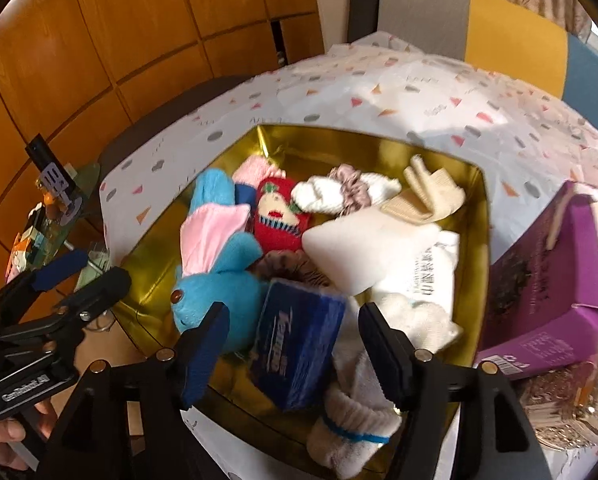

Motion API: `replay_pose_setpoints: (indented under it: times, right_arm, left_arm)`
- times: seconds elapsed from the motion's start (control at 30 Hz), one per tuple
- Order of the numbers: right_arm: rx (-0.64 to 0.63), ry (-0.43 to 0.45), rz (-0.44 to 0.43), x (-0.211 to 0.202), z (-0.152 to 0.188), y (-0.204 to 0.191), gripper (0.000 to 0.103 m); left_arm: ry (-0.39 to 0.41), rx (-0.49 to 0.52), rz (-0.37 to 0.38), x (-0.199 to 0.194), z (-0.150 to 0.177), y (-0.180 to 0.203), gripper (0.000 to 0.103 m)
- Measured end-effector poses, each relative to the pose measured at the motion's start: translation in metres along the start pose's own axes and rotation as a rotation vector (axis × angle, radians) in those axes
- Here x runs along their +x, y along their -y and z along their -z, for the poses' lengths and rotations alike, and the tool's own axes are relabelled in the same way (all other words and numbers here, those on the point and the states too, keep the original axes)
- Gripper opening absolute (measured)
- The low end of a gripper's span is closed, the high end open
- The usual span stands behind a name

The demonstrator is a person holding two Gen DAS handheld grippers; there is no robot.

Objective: Organize soft objects

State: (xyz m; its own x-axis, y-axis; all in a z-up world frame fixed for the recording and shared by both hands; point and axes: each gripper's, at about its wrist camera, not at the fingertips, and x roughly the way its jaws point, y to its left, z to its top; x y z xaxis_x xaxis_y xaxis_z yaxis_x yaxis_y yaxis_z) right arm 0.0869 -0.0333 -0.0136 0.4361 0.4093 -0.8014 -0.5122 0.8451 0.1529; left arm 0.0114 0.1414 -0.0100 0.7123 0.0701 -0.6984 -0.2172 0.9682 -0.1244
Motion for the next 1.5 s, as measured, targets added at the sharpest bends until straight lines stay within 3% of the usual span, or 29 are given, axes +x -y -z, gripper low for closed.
replay_pose_setpoints:
  times: [0.2,0.33,0.4,0.5,0.73,1.07,1.13,1.2,1.5]
  right_arm:
    - [-0.007,0.050,0.049,-0.012,0.008,0.000,0.068]
    - [-0.019,0.048,0.090,-0.007,0.010,0.000,0.068]
    - [-0.033,0.030,0.154,-0.001,0.011,-0.001,0.068]
    - [-0.026,0.032,0.160,-0.001,0.011,0.002,0.068]
    - [0.012,0.137,0.205,-0.035,0.015,0.005,0.068]
    - [0.166,0.276,0.345,-0.089,0.036,0.030,0.068]
    - [0.202,0.298,0.377,-0.099,0.042,0.037,0.068]
    - [0.228,0.315,0.403,-0.107,0.047,0.042,0.068]
    - [0.276,0.313,0.455,-0.116,0.071,0.055,0.068]
  left_arm:
    - [-0.002,0.002,0.002,-0.001,0.001,0.001,0.081]
    - [0.004,0.007,0.006,-0.003,0.001,0.004,0.081]
    - [0.006,0.013,0.011,-0.004,0.002,0.007,0.081]
    - [0.014,0.022,0.017,-0.007,0.001,0.011,0.086]
    - [0.027,0.058,0.038,-0.014,0.001,0.028,0.089]
    - [0.076,0.112,0.070,-0.031,-0.001,0.064,0.095]
    - [0.090,0.126,0.075,-0.034,-0.001,0.075,0.102]
    - [0.107,0.137,0.086,-0.038,0.000,0.084,0.103]
    - [0.095,0.145,0.102,-0.041,0.020,0.108,0.103]
